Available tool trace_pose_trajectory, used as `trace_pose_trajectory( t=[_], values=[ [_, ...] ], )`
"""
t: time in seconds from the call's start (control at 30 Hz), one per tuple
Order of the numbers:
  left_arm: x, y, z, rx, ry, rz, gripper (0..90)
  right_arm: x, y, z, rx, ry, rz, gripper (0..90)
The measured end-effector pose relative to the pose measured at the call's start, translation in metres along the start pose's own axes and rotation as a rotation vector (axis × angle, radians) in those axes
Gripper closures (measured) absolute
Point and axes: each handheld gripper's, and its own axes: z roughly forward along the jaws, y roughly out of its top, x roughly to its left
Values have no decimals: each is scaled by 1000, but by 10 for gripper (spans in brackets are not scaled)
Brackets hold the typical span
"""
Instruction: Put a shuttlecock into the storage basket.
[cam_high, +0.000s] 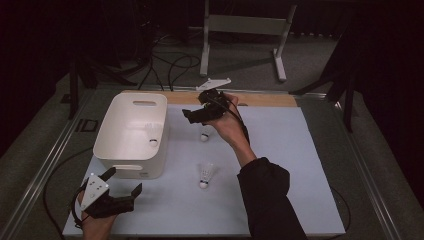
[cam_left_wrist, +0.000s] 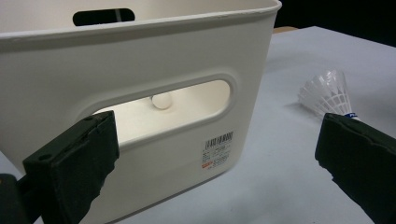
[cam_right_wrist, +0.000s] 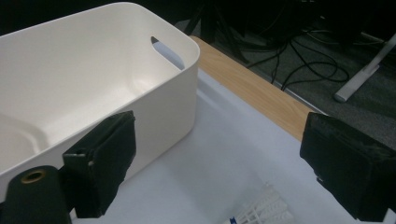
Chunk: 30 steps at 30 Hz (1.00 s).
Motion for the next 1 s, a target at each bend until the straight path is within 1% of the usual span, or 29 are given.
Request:
trace_pose_trajectory(
  t=[0.6,0.73,0.8,0.9,1.0],
  values=[
    [0,0,0,0,1,0,2,-10,-11,4,27,-18,5,91],
    [0,0,0,-1,2,-2,2,-13,-14,5,29,-30,18,91],
    [0,0,0,-2,1,-1,2,-15,-15,6,27,-32,17,91],
    [0,0,0,0,1,2,2,-18,-17,7,34,-38,22,92],
    [0,0,0,-1,1,2,2,-20,-20,9,51,-42,26,93]
  ],
)
